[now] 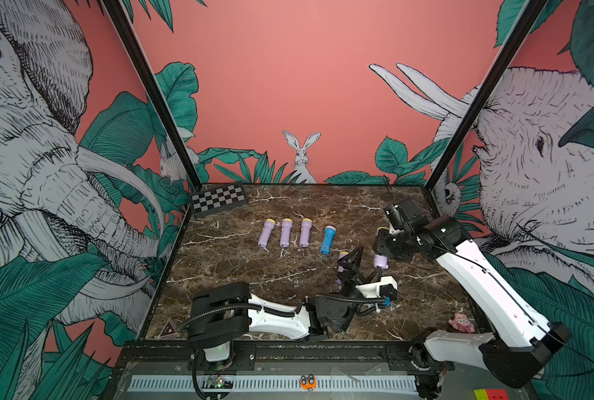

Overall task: Close the plug at the bottom of the flashlight
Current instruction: Close the plug of the flashlight, then place the flashlight at the center of the board.

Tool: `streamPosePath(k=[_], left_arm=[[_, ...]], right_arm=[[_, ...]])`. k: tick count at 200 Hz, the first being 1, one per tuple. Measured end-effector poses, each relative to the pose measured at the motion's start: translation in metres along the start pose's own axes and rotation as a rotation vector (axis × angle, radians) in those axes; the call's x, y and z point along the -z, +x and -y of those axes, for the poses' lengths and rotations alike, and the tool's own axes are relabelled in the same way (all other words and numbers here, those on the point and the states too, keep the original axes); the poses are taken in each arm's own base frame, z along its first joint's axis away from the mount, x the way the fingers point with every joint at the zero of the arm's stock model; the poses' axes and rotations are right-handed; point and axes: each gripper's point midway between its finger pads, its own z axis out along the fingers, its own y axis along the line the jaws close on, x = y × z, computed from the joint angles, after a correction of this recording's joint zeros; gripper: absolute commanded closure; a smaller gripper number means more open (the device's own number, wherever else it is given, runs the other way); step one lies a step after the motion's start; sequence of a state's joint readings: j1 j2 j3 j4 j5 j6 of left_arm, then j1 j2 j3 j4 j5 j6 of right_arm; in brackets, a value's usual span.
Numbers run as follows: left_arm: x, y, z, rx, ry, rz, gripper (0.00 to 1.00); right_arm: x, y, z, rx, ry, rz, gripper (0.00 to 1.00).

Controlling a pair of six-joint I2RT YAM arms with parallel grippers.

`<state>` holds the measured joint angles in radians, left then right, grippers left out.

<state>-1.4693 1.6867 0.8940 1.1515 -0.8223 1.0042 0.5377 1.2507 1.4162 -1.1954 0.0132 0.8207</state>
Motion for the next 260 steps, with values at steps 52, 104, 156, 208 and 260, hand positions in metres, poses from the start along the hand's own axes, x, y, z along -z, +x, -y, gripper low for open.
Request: streamPosePath(k=[52,104,156,208,260], left_arm=[[0.001,0.003,0.016,-0.087,0.066,0.005,0.01],[0.003,0.002,0.006,-0.075,0.034,0.017,0.01],[0.013,-0.018,-0.075,0.127,-0.050,0.042,0.01],[0.021,0.014,-0.071,0.159,0.029,-0.066,0.01],[0.023,0.092,-0.157,0.352,-0.113,-0.323,0.01]], right_arm=[[-0.023,0.011,0.012,-0.018,0.041,-0.013,1.00],[-0.014,0.003,0.004,-0.011,0.027,-0.004,1.00],[-0.007,0.004,0.026,0.017,0.156,-0.101,1.00],[-0.013,-0.017,0.033,-0.028,0.121,-0.067,1.00],[-0.094,-0.014,0.050,0.008,0.232,-0.153,1.00]])
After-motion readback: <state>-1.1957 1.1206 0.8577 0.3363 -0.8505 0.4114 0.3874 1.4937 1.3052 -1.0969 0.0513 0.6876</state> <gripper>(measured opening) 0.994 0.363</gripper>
